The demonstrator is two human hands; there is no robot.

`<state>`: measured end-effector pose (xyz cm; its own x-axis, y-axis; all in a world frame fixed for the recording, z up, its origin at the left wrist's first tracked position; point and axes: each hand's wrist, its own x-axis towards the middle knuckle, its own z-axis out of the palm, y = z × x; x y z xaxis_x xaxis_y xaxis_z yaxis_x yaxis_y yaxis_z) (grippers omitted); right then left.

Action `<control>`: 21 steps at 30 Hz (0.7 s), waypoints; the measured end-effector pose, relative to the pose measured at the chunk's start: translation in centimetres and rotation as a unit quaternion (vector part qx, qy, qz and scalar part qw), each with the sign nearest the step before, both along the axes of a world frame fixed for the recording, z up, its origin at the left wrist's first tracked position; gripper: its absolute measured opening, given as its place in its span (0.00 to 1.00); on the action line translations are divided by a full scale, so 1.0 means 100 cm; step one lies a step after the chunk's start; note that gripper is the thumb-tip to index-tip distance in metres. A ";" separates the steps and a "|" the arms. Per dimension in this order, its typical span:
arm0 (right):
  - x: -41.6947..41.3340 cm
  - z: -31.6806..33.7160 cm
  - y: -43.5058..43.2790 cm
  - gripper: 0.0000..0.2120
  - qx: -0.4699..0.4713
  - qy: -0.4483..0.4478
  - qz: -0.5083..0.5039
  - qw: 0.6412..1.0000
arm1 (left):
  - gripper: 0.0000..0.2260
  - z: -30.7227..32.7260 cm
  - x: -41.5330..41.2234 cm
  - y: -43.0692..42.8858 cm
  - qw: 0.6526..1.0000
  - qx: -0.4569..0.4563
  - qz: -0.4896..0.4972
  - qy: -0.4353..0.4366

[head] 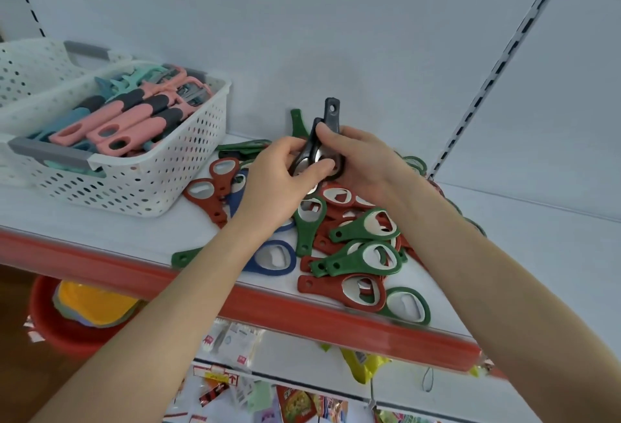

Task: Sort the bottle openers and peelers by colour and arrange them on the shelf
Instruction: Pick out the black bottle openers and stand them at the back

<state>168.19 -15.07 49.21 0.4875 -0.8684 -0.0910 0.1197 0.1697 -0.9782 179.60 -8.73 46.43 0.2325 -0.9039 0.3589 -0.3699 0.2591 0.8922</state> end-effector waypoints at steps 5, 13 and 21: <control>0.002 0.003 0.002 0.05 -0.048 0.030 -0.027 0.998 | 0.08 -0.001 0.006 0.002 0.999 0.017 -0.027 0.017; 0.003 0.010 -0.002 0.02 -0.129 0.082 -0.047 0.987 | 0.11 0.001 0.019 0.014 0.962 0.119 -0.131 0.207; 0.000 0.012 -0.002 0.05 -0.068 0.128 -0.033 0.989 | 0.07 -0.001 0.036 0.022 0.931 0.072 -0.097 0.344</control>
<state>168.19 -15.30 50.41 0.4053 -0.9103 -0.0839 -0.1292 0.0338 -0.9910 183.17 -6.57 46.32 0.1902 -0.9801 0.0561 0.3431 0.1199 0.9316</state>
